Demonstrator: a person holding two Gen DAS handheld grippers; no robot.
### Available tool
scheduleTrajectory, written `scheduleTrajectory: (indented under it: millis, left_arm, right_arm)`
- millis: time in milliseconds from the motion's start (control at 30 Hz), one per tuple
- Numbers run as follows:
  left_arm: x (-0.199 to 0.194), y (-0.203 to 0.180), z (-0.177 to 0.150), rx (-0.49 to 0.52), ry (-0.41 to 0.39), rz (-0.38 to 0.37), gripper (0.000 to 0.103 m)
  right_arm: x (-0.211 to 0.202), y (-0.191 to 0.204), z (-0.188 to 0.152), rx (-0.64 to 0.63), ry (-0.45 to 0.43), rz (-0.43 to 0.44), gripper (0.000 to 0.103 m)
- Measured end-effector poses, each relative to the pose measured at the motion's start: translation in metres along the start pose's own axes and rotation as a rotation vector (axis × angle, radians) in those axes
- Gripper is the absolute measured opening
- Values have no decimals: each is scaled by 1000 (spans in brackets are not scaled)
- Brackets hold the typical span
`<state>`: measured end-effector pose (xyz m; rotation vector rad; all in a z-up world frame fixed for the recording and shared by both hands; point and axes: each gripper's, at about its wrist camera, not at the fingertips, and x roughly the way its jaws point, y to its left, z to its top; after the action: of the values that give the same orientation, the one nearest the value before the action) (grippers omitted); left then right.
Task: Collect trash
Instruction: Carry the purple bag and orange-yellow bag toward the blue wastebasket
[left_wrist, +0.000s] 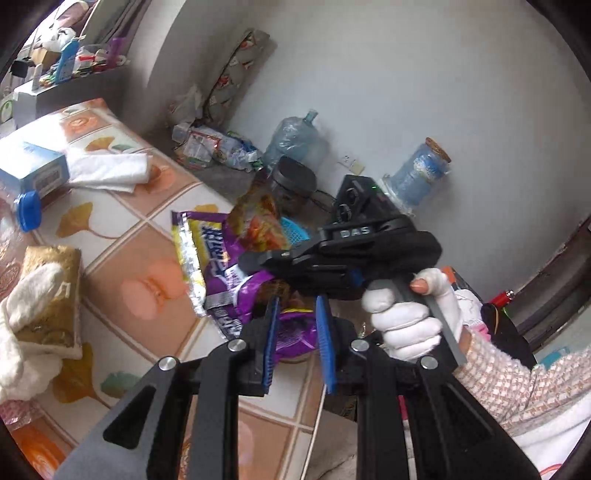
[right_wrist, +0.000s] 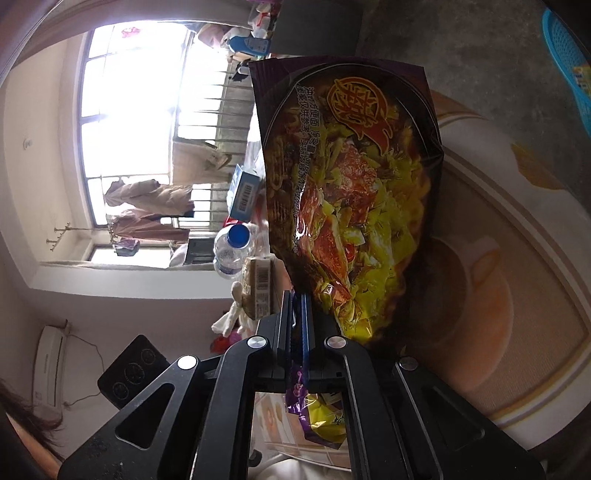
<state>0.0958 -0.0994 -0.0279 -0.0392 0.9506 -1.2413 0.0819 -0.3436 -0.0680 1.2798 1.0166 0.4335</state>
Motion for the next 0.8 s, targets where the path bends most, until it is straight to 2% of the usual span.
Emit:
scheduleTrajectory:
  millis: [100,167,233,467,567,667,733,800]
  left_arm:
    - [9,-17,2,48,0,-19,19]
    - [18,-20,4,58,16,-17,19]
    - [28,-16,3,49,35,-3,19]
    - [52,12,-5,-43,106,83,18]
    - [53,28,-6,-109,122,91,18]
    - [52,35,-8,-126,121,87,18]
    - [53,35,-8,-117,119,90,18]
    - [53,34,-8,-107,118,97,18]
  right_arm:
    - [-3,-1,3,26,31,34,9]
    - [-7,-1,3,38,44,61,22]
    - [-8,1,4,41,46,78,30]
    - [-8,3,0,58,34,114,38]
    - [-23,10,-6,15,-13,124,42]
    - [-51,14,-9,-18,-132,127,42]
    - [-68,10,-11,-19,-208,74,42]
    - [-72,6,-12,-18,-238,-18,42]
